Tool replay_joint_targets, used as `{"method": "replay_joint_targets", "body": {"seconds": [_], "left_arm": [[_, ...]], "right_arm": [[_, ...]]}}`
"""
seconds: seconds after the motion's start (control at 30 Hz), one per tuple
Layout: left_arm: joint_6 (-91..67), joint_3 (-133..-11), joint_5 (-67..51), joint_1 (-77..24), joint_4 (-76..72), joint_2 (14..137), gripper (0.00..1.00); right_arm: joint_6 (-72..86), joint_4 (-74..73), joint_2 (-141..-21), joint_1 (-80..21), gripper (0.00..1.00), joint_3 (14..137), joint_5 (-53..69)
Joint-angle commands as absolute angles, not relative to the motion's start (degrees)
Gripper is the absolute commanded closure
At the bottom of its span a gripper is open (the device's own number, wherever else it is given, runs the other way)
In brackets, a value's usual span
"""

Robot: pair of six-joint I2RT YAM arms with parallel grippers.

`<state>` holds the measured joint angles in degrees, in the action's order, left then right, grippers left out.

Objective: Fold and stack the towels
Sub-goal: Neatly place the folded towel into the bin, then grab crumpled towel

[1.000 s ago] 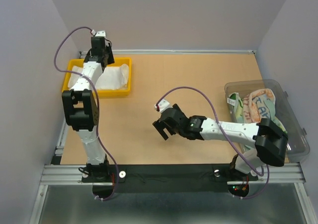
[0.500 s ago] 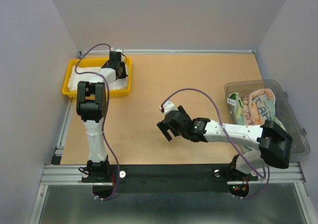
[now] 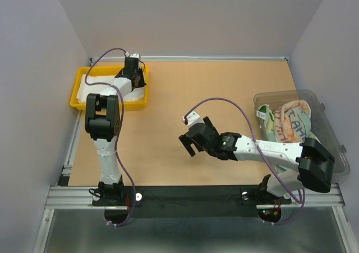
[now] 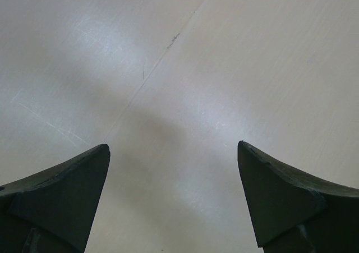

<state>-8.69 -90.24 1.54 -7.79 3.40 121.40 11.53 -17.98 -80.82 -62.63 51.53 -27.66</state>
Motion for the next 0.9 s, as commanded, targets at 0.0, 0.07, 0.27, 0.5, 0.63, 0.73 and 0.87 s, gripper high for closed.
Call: {"method": "replay_joint_targets", "body": {"seconds": [0.0,0.07,0.27,0.5,0.63,0.73,0.87], "left_arm": [[-11.2,-89.1,1.0,-7.9,0.4,110.2,0.79],[-12.2,-88.2,0.8,-7.9,0.4,106.4,0.77],[-13.5,-82.6,2.5,-7.9,3.7,93.1,0.55],[-10.6,-70.7,0.6,-7.9,7.0,72.4,0.25],[-6.4,-60.1,0.3,-7.9,6.7,60.9,0.14],[-6.9,-49.8,0.3,-8.0,2.0,51.1,0.08],[-7.3,-39.4,0.4,-8.1,-1.3,42.4,0.11]], "right_arm": [[10.4,-16.6,-77.0,-61.2,0.0,52.4,-31.9],[9.8,-16.6,-75.7,-59.5,0.0,53.0,-32.9],[8.5,-16.7,-71.9,-46.4,0.0,54.8,-33.7],[8.6,-17.7,-68.7,-24.3,0.0,57.6,-33.5],[11.1,-18.3,-68.4,-11.1,0.03,58.5,-31.0],[15.5,-18.5,-69.9,-4.8,0.05,58.4,-29.4],[21.0,-18.5,-72.7,2.9,0.09,57.2,-21.3]]}}
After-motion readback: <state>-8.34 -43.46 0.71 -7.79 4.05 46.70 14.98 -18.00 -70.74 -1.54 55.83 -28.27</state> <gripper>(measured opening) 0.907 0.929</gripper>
